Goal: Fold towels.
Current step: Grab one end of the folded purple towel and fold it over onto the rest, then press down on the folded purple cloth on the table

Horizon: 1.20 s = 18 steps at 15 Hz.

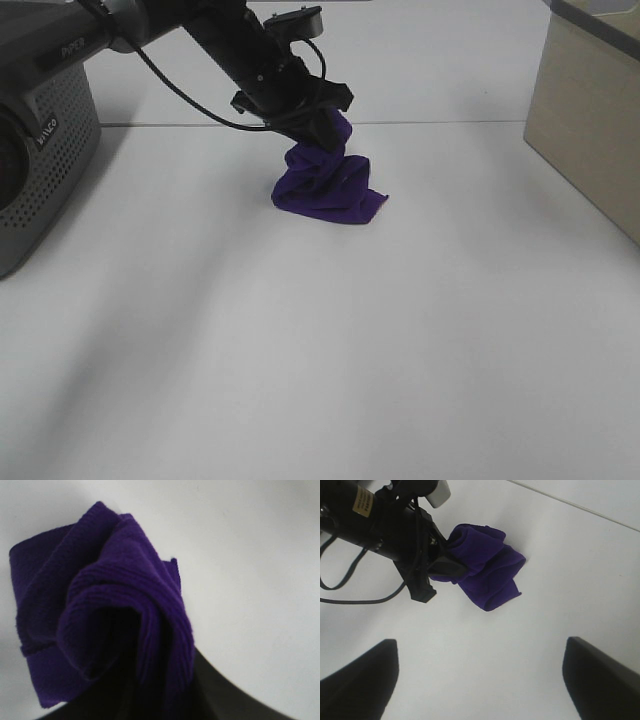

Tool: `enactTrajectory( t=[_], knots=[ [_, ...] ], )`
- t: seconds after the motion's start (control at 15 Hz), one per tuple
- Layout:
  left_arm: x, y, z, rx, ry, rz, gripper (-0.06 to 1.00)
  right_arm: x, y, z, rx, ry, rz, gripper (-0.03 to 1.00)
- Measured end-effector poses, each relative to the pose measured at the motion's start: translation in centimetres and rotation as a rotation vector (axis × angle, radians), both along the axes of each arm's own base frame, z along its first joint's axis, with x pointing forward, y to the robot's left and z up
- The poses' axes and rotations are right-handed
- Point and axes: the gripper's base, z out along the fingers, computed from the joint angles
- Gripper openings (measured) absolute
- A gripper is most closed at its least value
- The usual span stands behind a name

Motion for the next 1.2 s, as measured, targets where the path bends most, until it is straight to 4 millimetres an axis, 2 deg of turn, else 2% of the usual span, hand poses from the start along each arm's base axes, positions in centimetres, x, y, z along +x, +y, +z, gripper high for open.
enactTrajectory(
  t=[0.07,0.2,0.47,0.67,0.73,0.87,1.07,1.13,1.2],
  knots=[
    [-0.7,-1.7,0.0,-0.016,-0.012,-0.022,0.63,-0.4,-0.1,0.6,0.008,-0.012,-0.001,0.87],
    [-1.2,-2.7,0.0,-0.031,-0.019,-0.038,0.77,-0.7,-0.2,1.0,0.01,-0.021,-0.001,0.87],
    [-1.3,-3.1,0.7,-0.061,-0.02,-0.043,0.8,-1.2,-0.3,1.7,0.014,-0.041,-0.002,0.87],
    [-0.6,-2.1,3.0,-0.009,-0.114,-0.048,0.8,-1.3,-0.5,1.8,0.004,-0.047,-0.005,0.87],
    [-0.2,-1.2,3.6,0.02,-0.135,-0.032,0.79,-1.3,-0.5,1.8,0.002,-0.048,-0.004,0.87],
    [1.6,3.6,4.8,0.201,-0.183,0.086,0.79,-0.4,0.0,0.6,-0.028,-0.053,0.083,0.87],
    [3.1,10.2,8.4,0.269,-0.242,0.288,0.79,1.8,1.9,-3.1,0.033,-0.003,0.239,0.87],
    [3.2,11.3,9.3,0.264,-0.255,0.319,0.79,2.9,2.7,-4.7,0.089,0.023,0.269,0.87],
    [3.1,13.2,11.3,0.252,-0.28,0.368,0.79,4.0,3.6,-6.8,0.125,0.047,0.294,0.87]
  ],
)
